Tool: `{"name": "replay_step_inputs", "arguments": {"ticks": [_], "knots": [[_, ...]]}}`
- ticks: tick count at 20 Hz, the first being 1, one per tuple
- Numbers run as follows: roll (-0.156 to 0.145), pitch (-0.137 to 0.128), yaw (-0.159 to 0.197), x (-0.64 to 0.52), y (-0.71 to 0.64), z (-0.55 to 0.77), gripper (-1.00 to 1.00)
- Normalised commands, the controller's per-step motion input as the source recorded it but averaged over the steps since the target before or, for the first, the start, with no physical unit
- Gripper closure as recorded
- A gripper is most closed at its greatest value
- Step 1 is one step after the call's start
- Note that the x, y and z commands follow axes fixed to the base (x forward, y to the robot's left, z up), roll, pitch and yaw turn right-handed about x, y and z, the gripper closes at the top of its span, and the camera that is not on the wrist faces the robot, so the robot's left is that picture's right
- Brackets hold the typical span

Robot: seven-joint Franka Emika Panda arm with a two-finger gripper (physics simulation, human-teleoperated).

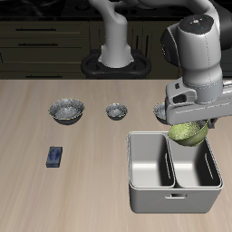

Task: Place the green bowl in the left side of the drainer

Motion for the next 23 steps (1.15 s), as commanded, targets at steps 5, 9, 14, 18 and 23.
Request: {"name": "replay_step_inputs", "arguments": {"ticks": [5, 9, 14, 18, 23], "knots": [[0.011, 0.018, 0.014, 0.00, 0.08, -0.13, 1.00], [-0.054, 0.028, 0.008, 0.04, -0.11, -0.10, 1.00], [0.005, 0.030, 0.011, 0.05, -0.05, -0.12, -1.00], [-0.009, 0.007, 0.003, 0.00, -0.05, 0.01, -1.00], [-0.018, -0.009, -0.005, -0.01, -0.11, 0.11, -1.00]]}}
